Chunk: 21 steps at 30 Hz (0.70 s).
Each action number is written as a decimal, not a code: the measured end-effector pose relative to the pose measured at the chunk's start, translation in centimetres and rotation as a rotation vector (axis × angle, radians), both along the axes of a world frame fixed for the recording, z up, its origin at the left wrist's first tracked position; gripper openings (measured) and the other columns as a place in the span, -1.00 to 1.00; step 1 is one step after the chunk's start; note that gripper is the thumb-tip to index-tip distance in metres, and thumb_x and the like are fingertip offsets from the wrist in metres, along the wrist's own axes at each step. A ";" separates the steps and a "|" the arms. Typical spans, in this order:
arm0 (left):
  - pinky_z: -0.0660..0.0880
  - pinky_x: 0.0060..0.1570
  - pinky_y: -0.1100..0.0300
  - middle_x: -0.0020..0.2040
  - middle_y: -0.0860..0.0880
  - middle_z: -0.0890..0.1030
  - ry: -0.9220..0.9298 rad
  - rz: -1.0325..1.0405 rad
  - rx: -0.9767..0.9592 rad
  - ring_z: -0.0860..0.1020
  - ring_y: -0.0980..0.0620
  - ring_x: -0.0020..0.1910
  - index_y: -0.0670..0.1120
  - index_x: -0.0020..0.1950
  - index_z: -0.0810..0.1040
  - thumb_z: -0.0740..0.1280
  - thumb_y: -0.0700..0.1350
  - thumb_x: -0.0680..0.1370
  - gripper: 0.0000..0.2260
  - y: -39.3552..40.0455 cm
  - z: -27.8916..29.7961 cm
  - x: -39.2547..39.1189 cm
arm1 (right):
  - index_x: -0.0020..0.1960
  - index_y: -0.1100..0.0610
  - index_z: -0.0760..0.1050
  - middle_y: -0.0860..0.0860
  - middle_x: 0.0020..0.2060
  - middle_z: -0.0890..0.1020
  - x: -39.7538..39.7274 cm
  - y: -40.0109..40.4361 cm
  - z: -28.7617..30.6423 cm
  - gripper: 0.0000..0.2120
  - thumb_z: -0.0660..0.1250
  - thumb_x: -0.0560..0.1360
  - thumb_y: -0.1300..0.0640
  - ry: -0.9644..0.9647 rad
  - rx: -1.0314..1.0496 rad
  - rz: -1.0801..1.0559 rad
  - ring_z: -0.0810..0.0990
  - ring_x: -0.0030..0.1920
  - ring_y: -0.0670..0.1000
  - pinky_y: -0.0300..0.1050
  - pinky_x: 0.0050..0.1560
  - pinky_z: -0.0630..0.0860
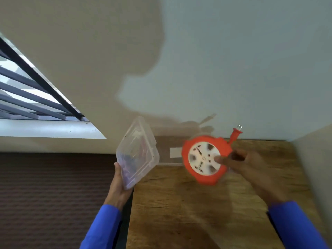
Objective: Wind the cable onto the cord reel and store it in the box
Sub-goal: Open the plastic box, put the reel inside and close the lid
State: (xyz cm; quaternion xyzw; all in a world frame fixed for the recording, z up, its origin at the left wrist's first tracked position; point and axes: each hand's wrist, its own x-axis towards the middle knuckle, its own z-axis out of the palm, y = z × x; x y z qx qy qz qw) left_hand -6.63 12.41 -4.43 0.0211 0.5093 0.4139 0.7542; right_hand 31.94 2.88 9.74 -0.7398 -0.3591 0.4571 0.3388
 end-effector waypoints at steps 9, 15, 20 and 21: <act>0.43 0.49 -0.24 0.53 -0.29 0.53 -0.049 0.078 -0.022 0.51 -0.29 0.49 0.01 0.62 0.45 0.21 0.30 0.70 -0.43 0.9 -0.4 4.9 | 0.34 0.16 0.60 0.09 0.19 0.76 -8.6 10.1 -8.5 -0.50 0.64 0.45 0.24 0.291 -0.035 -0.075 0.74 0.20 0.14 0.20 0.20 0.71; 0.26 0.61 -0.32 0.54 -0.29 0.51 0.019 0.084 -0.063 0.46 -0.32 0.54 0.05 0.67 0.37 0.19 0.34 0.69 -0.38 1.1 -0.9 5.9 | 0.41 0.15 0.53 0.12 0.23 0.73 -8.2 11.9 -12.8 -0.37 0.66 0.40 0.31 0.196 -0.290 0.049 0.70 0.27 0.17 0.23 0.33 0.63; 0.43 0.50 -0.31 0.46 -0.22 0.61 0.167 0.085 0.034 0.59 -0.28 0.42 0.06 0.57 0.49 0.20 0.32 0.71 -0.47 1.0 -0.9 6.1 | 0.33 0.24 0.54 0.20 0.15 0.75 -8.8 13.0 -12.7 -0.58 0.56 0.53 0.28 0.167 -0.436 0.118 0.76 0.10 0.24 0.22 0.24 0.68; 0.48 0.45 -0.32 0.43 -0.20 0.64 0.229 0.092 0.064 0.62 -0.28 0.38 0.06 0.54 0.52 0.23 0.30 0.71 -0.50 1.0 -0.8 6.0 | 0.25 0.22 0.57 0.16 0.08 0.75 -8.7 13.0 -12.4 -0.68 0.54 0.55 0.23 0.049 -0.414 0.162 0.76 0.07 0.19 0.18 0.24 0.68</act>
